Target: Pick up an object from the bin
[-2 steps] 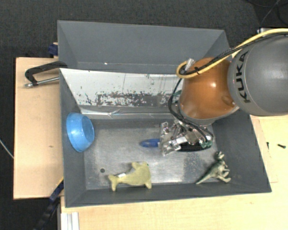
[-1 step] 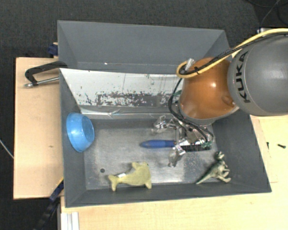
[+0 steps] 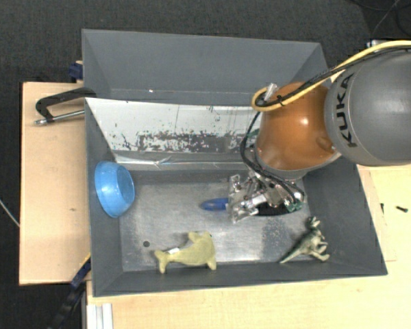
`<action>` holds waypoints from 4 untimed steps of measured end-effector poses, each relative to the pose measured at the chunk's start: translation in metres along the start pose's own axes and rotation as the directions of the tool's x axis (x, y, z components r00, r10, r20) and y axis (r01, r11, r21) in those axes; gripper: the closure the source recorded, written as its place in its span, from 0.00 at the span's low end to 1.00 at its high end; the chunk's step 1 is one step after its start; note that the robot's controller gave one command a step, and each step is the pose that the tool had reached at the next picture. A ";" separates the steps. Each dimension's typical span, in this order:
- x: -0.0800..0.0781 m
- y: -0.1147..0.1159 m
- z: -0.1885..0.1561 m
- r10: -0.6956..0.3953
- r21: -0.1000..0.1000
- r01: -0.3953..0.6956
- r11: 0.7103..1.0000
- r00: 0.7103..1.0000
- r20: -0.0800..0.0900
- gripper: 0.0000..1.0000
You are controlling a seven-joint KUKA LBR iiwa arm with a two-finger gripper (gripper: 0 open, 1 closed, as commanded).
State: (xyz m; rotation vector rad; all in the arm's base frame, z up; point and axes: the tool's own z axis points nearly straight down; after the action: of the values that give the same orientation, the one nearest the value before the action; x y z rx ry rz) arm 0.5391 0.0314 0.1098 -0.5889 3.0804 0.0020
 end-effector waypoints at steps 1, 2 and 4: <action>0.000 0.000 0.000 0.000 0.000 0.000 1.000 1.000 0.000 0.00; 0.000 0.000 0.000 0.000 0.000 0.000 1.000 1.000 0.000 1.00; 0.000 0.000 0.000 0.000 0.000 0.000 1.000 1.000 -0.001 1.00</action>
Offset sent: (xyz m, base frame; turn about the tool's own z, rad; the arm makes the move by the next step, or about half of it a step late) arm 0.0000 0.0000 0.0000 0.0000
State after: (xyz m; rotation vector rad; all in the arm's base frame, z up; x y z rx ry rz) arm 0.5390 0.0313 0.1098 -0.5887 3.0812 0.0022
